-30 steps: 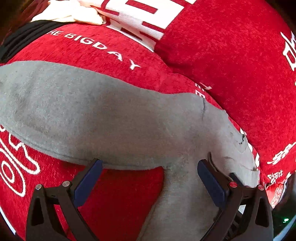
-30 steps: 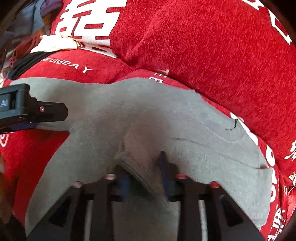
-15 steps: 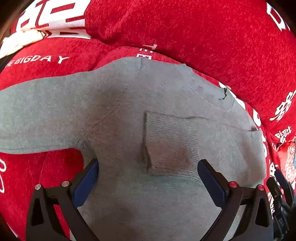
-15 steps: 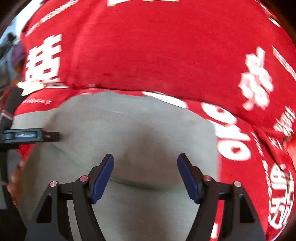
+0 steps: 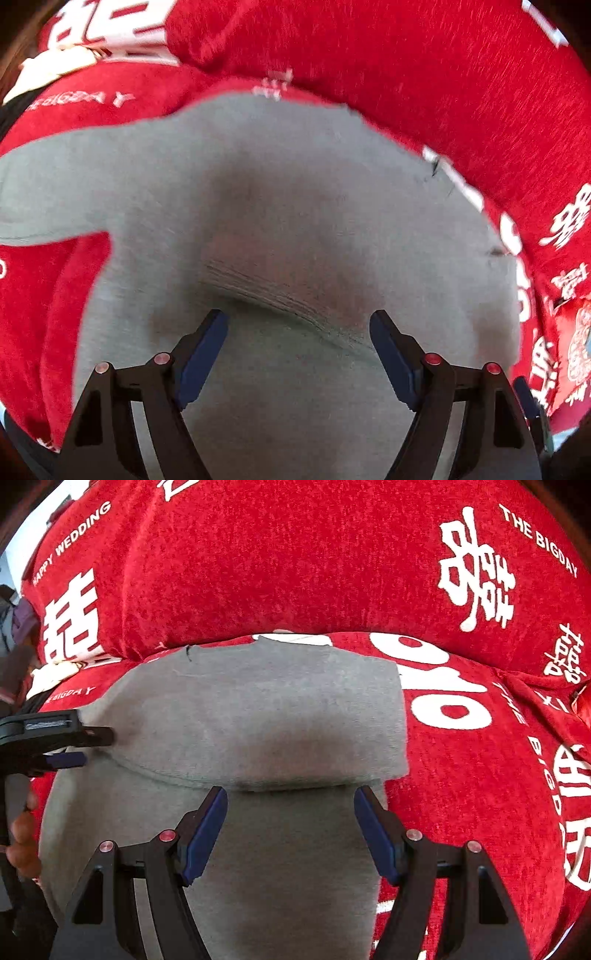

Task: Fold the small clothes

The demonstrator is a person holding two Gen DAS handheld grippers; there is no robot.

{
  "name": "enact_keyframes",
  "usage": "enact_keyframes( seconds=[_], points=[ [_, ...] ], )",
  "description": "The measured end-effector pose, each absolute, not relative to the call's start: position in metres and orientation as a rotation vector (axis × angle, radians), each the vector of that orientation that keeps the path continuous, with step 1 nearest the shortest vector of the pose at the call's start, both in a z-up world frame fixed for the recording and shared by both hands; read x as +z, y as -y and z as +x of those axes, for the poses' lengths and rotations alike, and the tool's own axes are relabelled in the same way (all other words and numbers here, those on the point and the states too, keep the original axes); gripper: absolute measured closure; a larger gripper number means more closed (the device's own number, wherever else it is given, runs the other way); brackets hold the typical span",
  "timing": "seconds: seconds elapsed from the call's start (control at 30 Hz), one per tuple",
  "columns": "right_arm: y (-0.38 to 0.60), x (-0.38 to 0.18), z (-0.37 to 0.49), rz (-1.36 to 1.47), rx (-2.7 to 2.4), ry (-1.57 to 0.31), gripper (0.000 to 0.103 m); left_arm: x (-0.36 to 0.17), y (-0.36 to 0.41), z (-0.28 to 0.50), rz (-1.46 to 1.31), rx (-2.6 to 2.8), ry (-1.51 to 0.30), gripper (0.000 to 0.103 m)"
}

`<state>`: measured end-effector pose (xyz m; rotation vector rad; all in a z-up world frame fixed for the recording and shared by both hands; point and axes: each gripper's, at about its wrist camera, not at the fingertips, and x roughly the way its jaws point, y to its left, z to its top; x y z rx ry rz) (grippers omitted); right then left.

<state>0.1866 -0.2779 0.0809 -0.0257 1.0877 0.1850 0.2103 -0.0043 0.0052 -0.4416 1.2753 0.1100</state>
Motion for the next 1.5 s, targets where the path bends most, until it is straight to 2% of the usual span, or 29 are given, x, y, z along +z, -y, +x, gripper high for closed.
enact_keyframes(
  seconds=[0.13,0.17,0.2,0.27,0.3,0.53,0.77,0.87,0.93,1.0,1.07,1.23,1.4,1.5],
  points=[
    [0.289,0.082,0.189,-0.026,0.172,-1.078,0.029,0.002,0.002,0.225,-0.436,0.175,-1.198,0.022],
    [0.296,0.083,0.190,-0.013,0.162,-1.076,0.029,0.002,-0.002,0.229,-0.455,0.186,-1.181,0.035],
    [0.307,0.085,0.193,0.010,0.141,-1.073,0.029,0.000,-0.005,0.233,-0.446,0.204,-1.179,0.065],
    [0.327,0.089,0.199,0.045,0.098,-1.073,0.028,0.000,-0.008,0.239,-0.417,0.207,-1.191,0.093],
    [0.336,0.090,0.202,0.061,0.081,-1.072,0.028,0.001,-0.011,0.240,-0.424,0.195,-1.182,0.096],
    [0.358,0.096,0.239,0.065,0.037,-1.074,0.028,0.036,-0.034,0.232,-0.426,0.214,-1.023,0.096],
    [0.311,0.069,0.264,-0.014,0.116,-1.136,0.028,-0.003,-0.039,0.239,-0.402,0.209,-1.173,0.096],
    [0.289,0.040,0.278,-0.048,0.175,-1.230,0.028,-0.009,-0.056,0.234,-0.496,0.195,-1.155,0.095],
    [0.281,0.031,0.288,-0.094,0.162,-1.220,0.022,-0.009,-0.064,0.234,-0.492,0.201,-1.171,0.076],
    [0.279,0.027,0.299,-0.108,0.146,-1.231,0.021,-0.004,-0.076,0.228,-0.517,0.208,-1.160,0.035],
    [0.276,0.033,0.308,-0.093,0.123,-1.248,0.021,0.005,-0.090,0.216,-0.545,0.220,-1.109,0.019],
    [0.267,0.047,0.299,-0.054,0.146,-1.199,0.021,0.019,-0.101,0.205,-0.534,0.261,-1.059,0.019],
    [0.227,0.037,0.281,-0.100,0.181,-1.213,0.021,0.024,-0.026,0.232,-0.428,0.008,-1.081,0.019],
    [0.203,0.034,0.270,-0.188,0.229,-1.207,0.021,0.006,0.011,0.247,-0.342,-0.093,-1.151,0.019]
  ],
)
